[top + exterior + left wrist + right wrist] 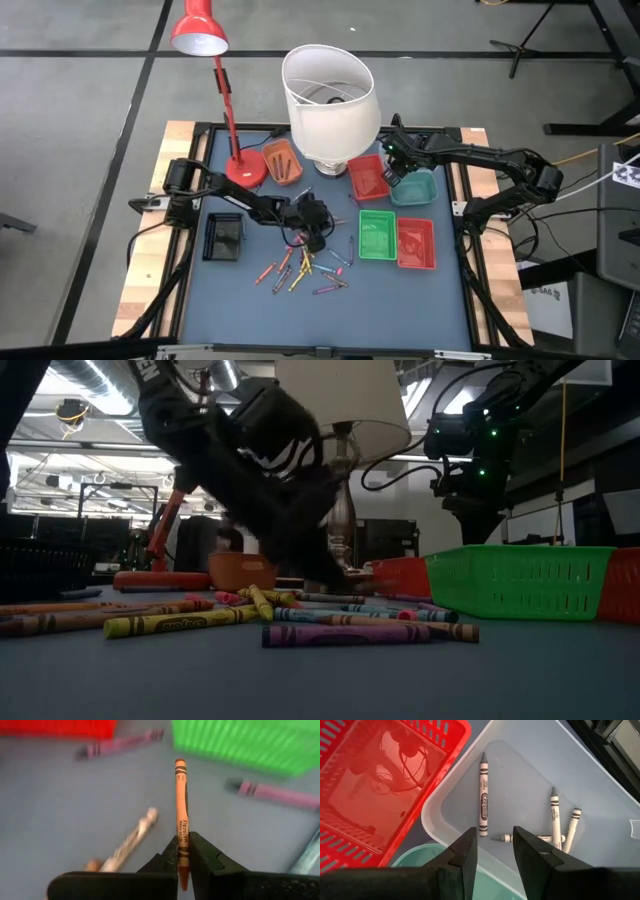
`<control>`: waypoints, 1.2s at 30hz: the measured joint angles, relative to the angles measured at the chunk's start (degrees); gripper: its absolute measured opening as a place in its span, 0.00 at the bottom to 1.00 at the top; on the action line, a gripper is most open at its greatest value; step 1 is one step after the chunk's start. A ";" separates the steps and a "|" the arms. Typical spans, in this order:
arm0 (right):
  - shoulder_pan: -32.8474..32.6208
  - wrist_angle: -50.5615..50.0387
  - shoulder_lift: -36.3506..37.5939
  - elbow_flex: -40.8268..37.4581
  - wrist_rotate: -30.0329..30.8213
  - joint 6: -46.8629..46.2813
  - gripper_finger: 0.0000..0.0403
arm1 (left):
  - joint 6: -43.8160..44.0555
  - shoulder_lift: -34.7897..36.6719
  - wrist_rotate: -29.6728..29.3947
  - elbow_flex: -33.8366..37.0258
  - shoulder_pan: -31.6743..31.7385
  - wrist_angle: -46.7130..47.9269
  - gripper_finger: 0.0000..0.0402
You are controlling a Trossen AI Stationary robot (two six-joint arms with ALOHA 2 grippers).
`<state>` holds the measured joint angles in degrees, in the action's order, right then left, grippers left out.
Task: Sort crayons
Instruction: Put the brown crayon into the top dark orange bin
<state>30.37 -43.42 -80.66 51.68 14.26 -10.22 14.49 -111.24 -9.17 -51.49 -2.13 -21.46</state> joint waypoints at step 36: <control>0.00 -2.12 11.19 0.00 -8.37 0.24 0.31 | -0.02 -8.30 -3.55 -13.50 11.60 -15.88 0.03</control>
<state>30.37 -45.54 -69.47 51.68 5.89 -9.98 14.48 -119.54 -12.73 -64.99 9.47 -37.34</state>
